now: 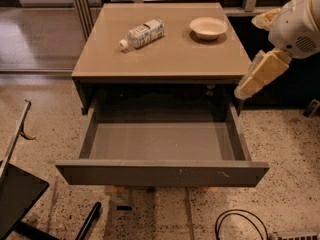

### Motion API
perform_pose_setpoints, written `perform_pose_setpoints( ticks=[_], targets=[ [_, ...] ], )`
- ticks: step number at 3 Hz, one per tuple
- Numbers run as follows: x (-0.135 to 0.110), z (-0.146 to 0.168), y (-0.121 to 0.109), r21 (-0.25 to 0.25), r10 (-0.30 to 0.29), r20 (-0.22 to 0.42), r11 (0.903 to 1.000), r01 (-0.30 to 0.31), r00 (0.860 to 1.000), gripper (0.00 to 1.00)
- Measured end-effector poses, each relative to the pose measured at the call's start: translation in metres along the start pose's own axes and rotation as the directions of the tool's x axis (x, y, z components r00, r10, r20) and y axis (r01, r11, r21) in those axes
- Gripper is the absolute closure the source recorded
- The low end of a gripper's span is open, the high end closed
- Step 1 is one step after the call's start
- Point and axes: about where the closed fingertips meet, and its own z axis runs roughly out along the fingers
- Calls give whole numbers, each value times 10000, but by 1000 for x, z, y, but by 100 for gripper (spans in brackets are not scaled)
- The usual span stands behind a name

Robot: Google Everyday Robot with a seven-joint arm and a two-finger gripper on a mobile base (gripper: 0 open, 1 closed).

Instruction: Place blue plastic bottle into top drawer

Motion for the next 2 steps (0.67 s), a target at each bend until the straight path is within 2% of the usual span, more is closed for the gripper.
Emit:
perform_pose_setpoints(
  ticks=[1, 2],
  targets=[
    [-31, 26, -39, 268, -560, 1209, 9982, 531, 9911, 0],
    [-69, 58, -71, 329, -1073, 2029, 9942, 1028, 9733, 0]
  ],
)
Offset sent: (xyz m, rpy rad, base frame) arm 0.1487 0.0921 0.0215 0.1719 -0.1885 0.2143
